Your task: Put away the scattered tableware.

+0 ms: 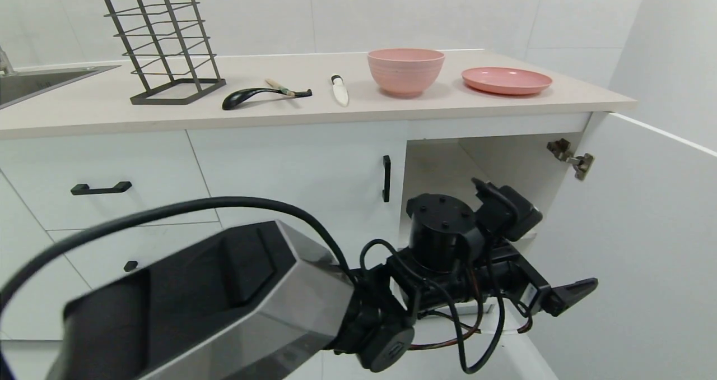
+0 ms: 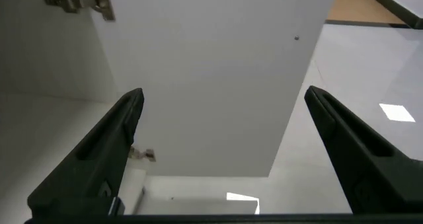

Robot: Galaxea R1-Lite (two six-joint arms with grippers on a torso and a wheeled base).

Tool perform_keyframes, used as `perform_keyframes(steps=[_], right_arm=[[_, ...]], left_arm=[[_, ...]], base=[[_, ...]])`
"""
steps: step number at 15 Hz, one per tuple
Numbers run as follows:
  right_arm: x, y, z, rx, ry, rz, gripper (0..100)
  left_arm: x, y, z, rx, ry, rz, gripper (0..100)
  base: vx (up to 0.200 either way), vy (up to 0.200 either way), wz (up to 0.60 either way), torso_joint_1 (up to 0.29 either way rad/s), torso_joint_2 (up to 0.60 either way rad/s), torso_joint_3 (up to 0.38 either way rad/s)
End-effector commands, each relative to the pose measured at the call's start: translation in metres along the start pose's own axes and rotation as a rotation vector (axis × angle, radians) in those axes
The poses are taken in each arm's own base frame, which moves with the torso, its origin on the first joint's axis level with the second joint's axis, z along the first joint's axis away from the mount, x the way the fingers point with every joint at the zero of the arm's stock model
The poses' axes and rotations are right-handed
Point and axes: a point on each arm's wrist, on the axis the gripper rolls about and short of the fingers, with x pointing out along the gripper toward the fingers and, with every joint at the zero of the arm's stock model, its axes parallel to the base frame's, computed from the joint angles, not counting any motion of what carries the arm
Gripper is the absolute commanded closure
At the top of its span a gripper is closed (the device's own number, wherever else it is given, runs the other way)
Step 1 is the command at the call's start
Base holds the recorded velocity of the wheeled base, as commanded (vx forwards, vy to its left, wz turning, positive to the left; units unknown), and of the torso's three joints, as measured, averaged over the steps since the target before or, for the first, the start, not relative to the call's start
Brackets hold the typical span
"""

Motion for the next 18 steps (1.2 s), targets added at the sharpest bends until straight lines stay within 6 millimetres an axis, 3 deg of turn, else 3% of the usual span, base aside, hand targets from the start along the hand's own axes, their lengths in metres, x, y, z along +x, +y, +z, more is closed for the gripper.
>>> perform_keyframes(steps=[1,3,6,8,10,11,14,17,18], right_arm=[[0.0,0.001,-0.004,0.038,0.039,-0.02,0],[0.0,0.0,-0.005,0.109,0.052,-0.042,0],[0.009,-0.015,0.042,0.099,0.007,-0.158,0],[0.018,-0.022,0.052,0.091,0.033,-0.191,0],[0.017,-0.02,0.043,0.103,0.053,-0.188,0],[0.012,-0.014,0.032,0.095,0.055,-0.19,0],[0.011,-0.008,0.005,0.12,0.089,-0.186,0],[0.01,-0.001,-0.009,0.142,0.149,-0.002,0],[0.01,0.0,-0.009,0.137,0.149,0.019,0]], left_arm=[[-0.069,-0.016,0.055,0.011,-0.087,0.017,0],[-0.103,-0.028,0.062,-0.018,-0.09,0.015,0],[-0.174,-0.018,0.087,0.008,-0.155,0.121,0],[-0.223,-0.013,0.08,0.023,-0.124,0.218,0],[-0.26,-0.022,0.083,0.047,-0.148,0.268,0],[-0.292,-0.033,0.092,0.075,-0.192,0.312,0],[-0.351,-0.055,0.092,0.13,-0.243,0.455,0],[-0.401,-0.091,0.084,0.182,-0.275,0.603,0],[-0.409,-0.099,0.082,0.191,-0.279,0.627,0]], base=[[0.0,0.0,0.0,0.0,0.0,0.0],[0.0,0.0,0.0,0.0,0.0,0.0],[0.0,0.0,0.0,0.0,0.0,0.0],[0.0,0.0,0.0,0.0,0.0,0.0],[0.0,0.0,0.0,0.0,0.0,0.0],[0.0,0.0,0.0,0.0,0.0,0.0],[0.0,0.0,0.0,0.0,0.0,0.0],[0.0,0.0,0.0,0.0,0.0,0.0],[0.0,0.0,0.0,0.0,0.0,0.0]])
